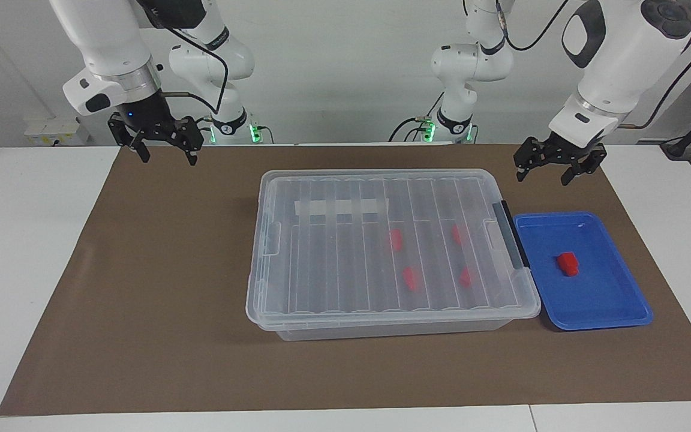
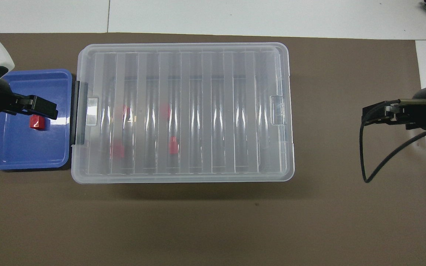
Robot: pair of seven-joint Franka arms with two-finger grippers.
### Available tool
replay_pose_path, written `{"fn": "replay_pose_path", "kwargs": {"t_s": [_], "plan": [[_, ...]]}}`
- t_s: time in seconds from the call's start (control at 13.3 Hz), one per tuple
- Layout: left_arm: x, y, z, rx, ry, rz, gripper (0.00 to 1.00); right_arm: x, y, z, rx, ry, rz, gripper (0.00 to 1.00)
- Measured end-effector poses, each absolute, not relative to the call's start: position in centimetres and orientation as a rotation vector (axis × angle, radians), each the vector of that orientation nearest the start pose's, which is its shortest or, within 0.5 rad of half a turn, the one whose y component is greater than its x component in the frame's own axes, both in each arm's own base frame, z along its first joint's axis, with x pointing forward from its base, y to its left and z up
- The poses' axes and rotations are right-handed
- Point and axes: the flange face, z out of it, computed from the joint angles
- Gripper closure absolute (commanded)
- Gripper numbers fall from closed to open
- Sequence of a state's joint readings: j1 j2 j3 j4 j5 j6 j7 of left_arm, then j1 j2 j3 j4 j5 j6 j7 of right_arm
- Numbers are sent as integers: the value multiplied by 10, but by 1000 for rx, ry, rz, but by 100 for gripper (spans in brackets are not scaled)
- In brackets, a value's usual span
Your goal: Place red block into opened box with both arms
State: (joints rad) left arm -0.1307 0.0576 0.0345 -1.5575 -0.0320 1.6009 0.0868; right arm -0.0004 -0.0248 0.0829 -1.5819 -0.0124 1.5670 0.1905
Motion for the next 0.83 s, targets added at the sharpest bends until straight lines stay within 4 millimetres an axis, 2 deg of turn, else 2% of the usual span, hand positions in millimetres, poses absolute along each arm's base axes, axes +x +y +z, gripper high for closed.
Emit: {"fn": "replay_pose_path", "kwargs": {"t_s": [0.3, 0.53, 0.68, 0.83], "plan": [[571, -59, 601, -3158, 288, 23, 0, 545, 44, 632, -3150, 171, -16, 2], [571, -59, 601, -3158, 288, 23, 0, 548, 50, 619, -3145, 156, -69, 3], [571, -59, 601, -3158, 288, 23, 0, 552, 61, 605, -3136, 145, -128, 3], [571, -59, 601, -3158, 288, 23, 0, 555, 81, 586, -3118, 204, -181, 3]]}}
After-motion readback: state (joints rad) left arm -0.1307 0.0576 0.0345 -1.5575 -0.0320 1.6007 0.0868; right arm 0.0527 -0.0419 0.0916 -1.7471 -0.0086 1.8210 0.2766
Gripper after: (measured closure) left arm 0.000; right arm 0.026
